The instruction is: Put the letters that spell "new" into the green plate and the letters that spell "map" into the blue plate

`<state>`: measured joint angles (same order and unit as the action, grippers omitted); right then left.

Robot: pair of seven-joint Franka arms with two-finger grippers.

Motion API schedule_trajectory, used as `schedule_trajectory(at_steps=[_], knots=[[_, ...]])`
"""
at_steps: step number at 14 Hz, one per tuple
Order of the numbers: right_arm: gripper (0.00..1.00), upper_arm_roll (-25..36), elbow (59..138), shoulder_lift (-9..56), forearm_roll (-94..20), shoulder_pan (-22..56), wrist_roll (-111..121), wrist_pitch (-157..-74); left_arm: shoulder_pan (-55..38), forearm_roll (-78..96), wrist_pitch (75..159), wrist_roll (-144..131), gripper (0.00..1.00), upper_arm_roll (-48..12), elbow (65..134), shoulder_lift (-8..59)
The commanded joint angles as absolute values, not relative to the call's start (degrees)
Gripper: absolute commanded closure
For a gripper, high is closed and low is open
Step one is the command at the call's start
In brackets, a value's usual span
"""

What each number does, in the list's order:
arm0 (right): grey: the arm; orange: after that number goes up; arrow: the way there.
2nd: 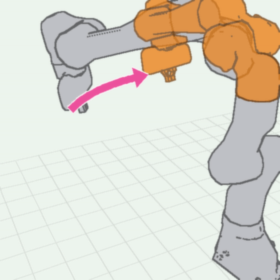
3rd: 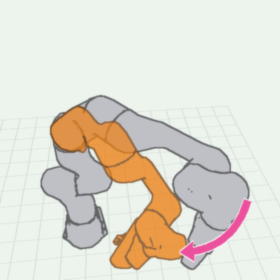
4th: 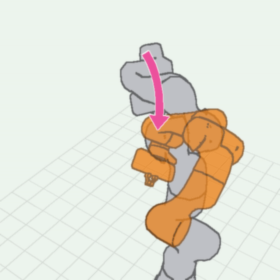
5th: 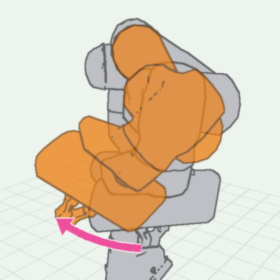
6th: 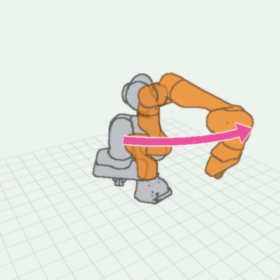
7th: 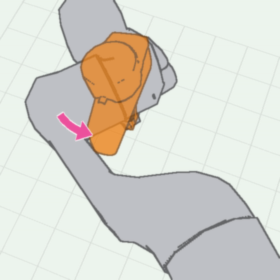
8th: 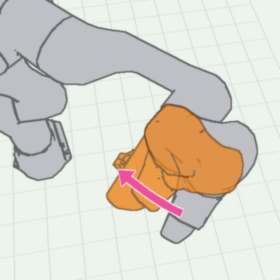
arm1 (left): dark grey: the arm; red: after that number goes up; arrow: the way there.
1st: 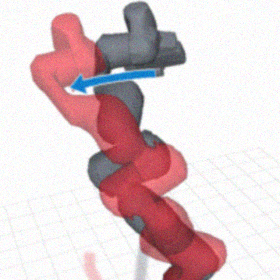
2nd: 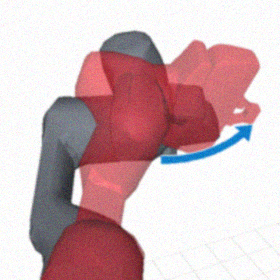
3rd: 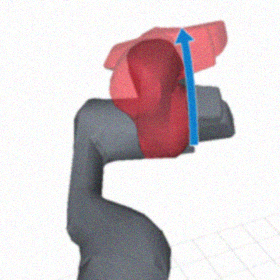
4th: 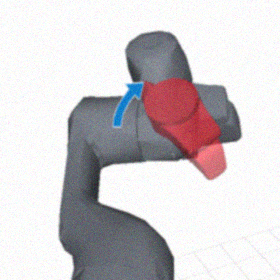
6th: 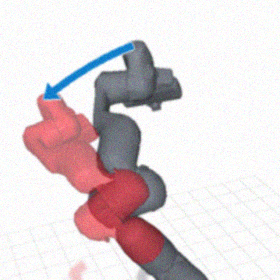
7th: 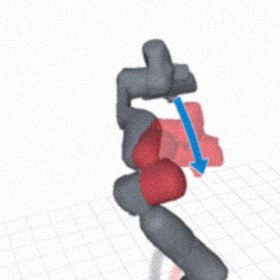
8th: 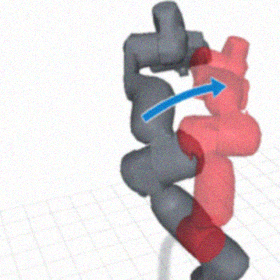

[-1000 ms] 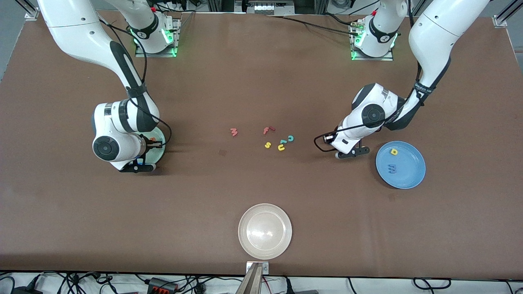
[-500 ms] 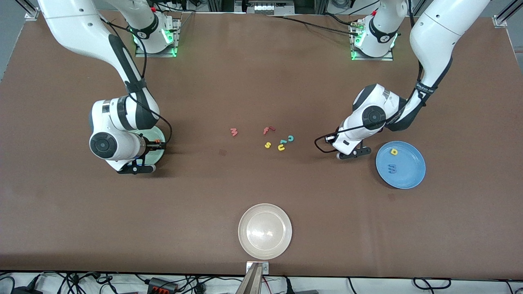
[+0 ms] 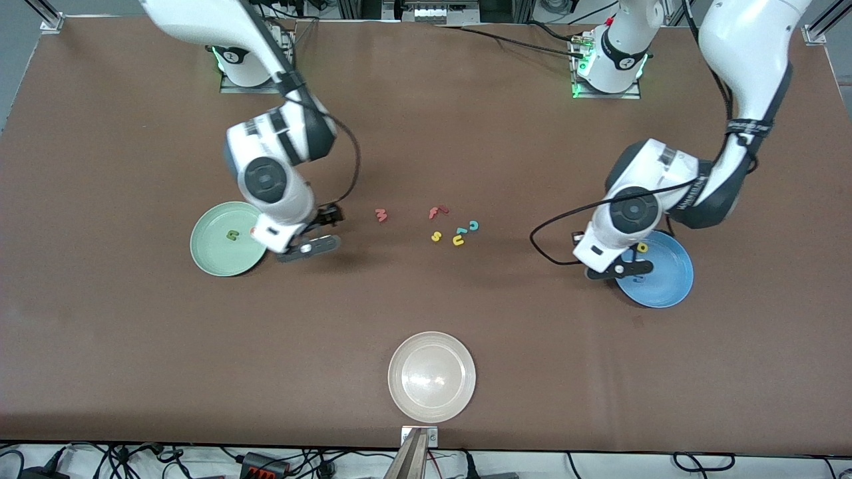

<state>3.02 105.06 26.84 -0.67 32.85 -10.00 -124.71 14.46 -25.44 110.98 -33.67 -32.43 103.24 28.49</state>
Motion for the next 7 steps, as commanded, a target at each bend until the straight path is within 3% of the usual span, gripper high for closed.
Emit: schedule_trajectory(at_steps=[1,5,7], knots=[[0.00,3.6,105.5,30.3,-1.1,38.2,-13.6,-128.9,21.7,-27.2,111.3,-21.3,0.89,-32.6,101.5,29.9],[0.00,3.5,107.2,33.5,-1.1,42.8,-19.3,-135.3,29.6,-31.5,119.9,-11.4,0.88,-32.5,101.8,35.2],[0.08,3.5,107.3,34.4,-1.1,43.5,-20.5,-137.4,31.1,-31.5,122.1,-10.4,0.85,-32.5,102.0,37.3]])
